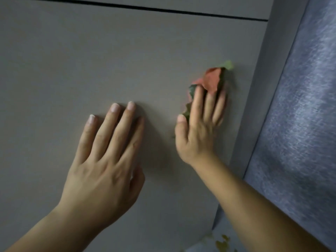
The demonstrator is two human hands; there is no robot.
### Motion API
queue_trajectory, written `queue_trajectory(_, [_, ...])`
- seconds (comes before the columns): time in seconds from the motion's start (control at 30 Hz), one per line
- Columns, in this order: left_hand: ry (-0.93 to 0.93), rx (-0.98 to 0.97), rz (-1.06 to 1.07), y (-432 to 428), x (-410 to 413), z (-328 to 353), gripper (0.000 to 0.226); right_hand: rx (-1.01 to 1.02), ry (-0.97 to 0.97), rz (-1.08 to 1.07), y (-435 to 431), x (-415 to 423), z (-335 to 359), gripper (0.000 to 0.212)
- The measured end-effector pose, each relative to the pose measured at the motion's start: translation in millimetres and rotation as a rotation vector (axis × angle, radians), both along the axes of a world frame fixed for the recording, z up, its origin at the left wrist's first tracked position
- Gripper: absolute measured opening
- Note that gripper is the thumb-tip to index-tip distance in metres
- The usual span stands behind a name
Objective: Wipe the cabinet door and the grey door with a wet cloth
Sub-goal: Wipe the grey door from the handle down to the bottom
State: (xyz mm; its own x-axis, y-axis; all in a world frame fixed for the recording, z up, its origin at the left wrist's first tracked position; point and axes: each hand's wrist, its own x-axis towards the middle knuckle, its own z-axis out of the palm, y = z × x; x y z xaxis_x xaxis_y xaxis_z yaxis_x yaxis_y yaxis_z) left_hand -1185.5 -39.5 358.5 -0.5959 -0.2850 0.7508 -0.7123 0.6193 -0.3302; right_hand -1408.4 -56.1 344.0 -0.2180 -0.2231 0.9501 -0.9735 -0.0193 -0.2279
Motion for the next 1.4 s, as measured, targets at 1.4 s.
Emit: queue_trajectory(1.4, [-0.121, 0.142, -0.028, 6, 30, -56, 0.088, -0.122, -0.708, -0.049, -9, -40, -44, 0.079])
